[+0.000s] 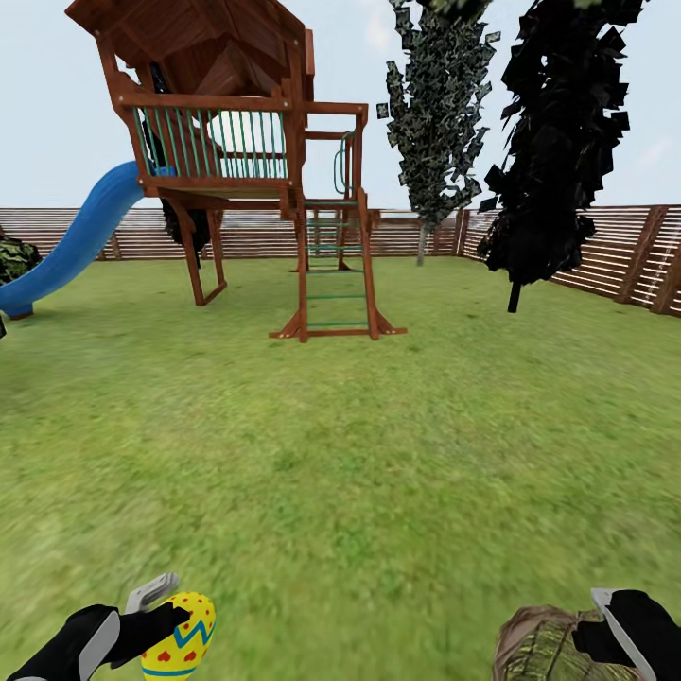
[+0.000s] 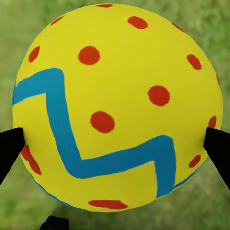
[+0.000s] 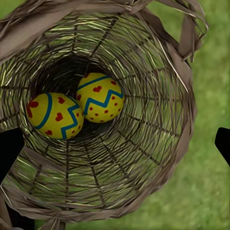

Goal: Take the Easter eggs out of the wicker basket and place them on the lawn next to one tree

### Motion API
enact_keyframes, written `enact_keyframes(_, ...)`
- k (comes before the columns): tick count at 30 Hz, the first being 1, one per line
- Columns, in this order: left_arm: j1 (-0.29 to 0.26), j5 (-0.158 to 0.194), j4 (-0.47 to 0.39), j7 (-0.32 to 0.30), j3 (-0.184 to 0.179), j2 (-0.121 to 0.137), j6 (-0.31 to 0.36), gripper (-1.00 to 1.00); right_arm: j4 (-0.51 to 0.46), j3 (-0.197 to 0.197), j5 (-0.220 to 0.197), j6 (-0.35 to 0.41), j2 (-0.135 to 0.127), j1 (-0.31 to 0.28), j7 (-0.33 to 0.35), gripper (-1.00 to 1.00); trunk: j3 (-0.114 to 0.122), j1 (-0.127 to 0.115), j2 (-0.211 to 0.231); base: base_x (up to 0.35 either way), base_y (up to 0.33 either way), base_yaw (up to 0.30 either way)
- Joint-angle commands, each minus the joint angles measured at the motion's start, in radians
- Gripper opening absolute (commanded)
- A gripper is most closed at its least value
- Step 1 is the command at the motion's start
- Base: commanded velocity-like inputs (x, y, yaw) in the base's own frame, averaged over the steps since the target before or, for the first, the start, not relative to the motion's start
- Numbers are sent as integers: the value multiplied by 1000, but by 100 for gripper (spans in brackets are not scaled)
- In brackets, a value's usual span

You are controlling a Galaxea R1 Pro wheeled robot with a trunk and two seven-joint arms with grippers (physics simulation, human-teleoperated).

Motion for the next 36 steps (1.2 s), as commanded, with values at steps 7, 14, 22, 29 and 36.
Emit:
enact_keyframes(7, 0, 0, -1, -3, 6, -2, 8, -100, -2, 0, -7, 4, -2, 0, -1, 100, -23, 27, -50, 0, 0, 0)
enact_keyframes(14, 0, -1, -2, -4, 4, -1, 8, -100, -3, -1, -7, 4, -2, 0, -1, 100, -45, 54, -99, 0, 0, 0)
enact_keyframes(22, 0, 0, -169, 4, 9, 10, -308, -100, -2, 1, -7, 3, -2, 0, -1, 100, -70, 84, -155, 0, 0, 0)
enact_keyframes(29, 0, 1, -181, 6, 93, 12, -346, -100, -1, -3, -8, 4, -2, 0, -1, 100, -92, 111, -204, 0, 0, 0)
enact_keyframes(36, 0, -1, -179, 6, 93, 3, -344, -100, -2, -1, -7, 4, -2, 0, -1, 100, -114, 138, -253, 0, 0, 0)
